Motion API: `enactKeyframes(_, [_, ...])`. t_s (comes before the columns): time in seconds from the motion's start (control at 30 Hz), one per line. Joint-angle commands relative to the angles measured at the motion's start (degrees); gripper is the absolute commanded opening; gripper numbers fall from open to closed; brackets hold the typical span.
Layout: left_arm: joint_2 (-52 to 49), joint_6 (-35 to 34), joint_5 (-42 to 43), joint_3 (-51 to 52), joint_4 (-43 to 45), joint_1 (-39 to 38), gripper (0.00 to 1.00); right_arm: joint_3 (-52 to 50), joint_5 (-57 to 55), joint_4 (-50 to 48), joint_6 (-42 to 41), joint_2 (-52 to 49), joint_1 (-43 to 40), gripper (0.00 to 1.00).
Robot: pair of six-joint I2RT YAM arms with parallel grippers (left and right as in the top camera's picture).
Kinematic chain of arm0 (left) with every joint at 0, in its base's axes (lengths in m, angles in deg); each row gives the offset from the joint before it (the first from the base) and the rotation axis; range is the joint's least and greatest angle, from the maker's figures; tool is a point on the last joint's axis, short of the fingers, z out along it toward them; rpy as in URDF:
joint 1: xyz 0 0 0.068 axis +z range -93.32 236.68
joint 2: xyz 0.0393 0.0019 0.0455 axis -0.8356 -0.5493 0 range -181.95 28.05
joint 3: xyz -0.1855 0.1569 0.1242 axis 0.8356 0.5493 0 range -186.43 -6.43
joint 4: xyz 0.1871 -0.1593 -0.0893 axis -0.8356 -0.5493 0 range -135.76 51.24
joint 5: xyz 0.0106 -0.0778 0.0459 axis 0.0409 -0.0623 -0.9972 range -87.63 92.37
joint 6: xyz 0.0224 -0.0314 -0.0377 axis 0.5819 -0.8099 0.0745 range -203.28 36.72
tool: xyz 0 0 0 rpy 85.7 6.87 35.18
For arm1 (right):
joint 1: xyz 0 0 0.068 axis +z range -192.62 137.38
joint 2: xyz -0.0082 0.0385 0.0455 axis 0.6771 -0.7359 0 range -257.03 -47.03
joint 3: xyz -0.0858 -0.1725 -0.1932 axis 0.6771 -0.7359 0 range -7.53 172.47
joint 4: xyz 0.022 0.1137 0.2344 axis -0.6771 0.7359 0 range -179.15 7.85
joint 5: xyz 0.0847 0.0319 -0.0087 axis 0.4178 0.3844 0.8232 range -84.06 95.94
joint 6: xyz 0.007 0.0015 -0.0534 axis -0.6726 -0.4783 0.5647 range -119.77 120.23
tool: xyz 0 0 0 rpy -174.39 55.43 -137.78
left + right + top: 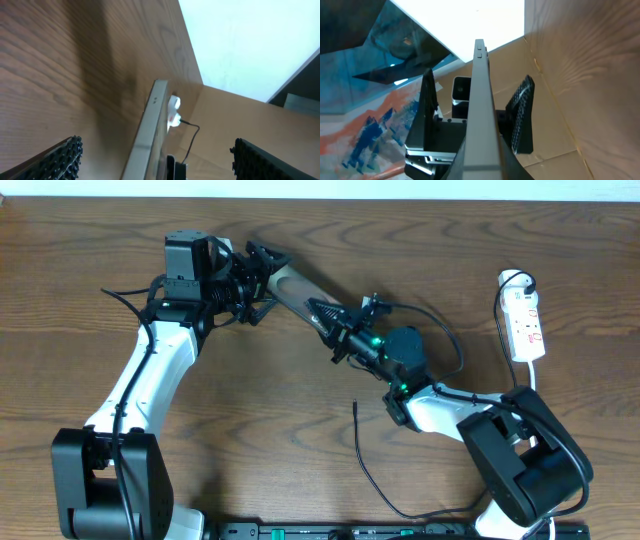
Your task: Plug charger to phone and switch on socket
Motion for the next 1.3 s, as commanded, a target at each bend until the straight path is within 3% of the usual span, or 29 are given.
enactKeyframes(0.0, [1.42,2.47,-2.4,-0.85,0.09,0.31,0.93,0.76,-1.79,-1.14,-2.16,0.13,0.79,0.01])
enactKeyframes(0.5, [1.42,2.64,-2.14,-0.85,0.07,-0.09,0.88,0.76,-2.16,-0.9,-2.12,0.13,0.92,0.01])
enactKeyframes(1.27, [1.4,0.52,-2.62,-0.85,0.0,-1.49,0.43,0.76,-3.43,-0.9,-2.12,0.13,2.01,0.01])
